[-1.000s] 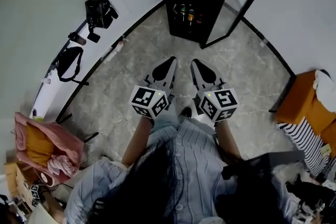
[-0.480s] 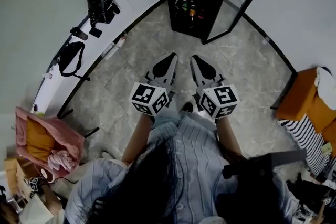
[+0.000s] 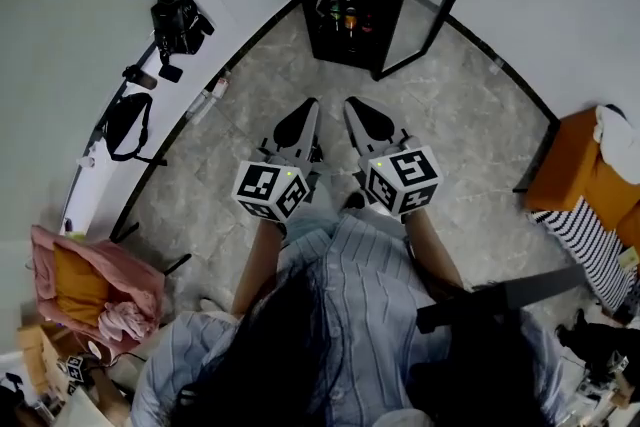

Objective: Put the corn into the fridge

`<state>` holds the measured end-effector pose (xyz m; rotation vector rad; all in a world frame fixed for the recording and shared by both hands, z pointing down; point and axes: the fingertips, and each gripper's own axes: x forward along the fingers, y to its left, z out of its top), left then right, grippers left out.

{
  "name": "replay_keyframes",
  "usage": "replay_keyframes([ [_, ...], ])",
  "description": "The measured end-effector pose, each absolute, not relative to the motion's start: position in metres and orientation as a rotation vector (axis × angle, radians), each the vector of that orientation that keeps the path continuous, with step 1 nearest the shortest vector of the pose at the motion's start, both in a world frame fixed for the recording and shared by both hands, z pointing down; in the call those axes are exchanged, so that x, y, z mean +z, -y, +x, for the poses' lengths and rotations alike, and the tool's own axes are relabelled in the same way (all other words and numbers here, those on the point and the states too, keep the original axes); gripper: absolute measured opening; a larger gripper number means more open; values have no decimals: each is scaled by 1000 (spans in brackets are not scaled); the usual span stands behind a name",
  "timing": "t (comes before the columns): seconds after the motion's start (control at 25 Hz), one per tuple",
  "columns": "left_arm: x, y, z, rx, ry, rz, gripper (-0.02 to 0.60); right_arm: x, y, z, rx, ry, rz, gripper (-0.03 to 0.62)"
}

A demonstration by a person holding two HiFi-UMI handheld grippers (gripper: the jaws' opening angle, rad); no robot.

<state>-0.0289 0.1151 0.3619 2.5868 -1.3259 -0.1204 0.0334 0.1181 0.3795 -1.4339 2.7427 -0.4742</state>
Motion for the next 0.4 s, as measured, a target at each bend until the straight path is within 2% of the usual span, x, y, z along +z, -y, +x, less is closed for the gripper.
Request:
replay_keyframes([
  [0.4, 369, -114, -34, -143, 1354, 2556, 6, 395, -114, 24, -474, -2818, -1421, 21],
])
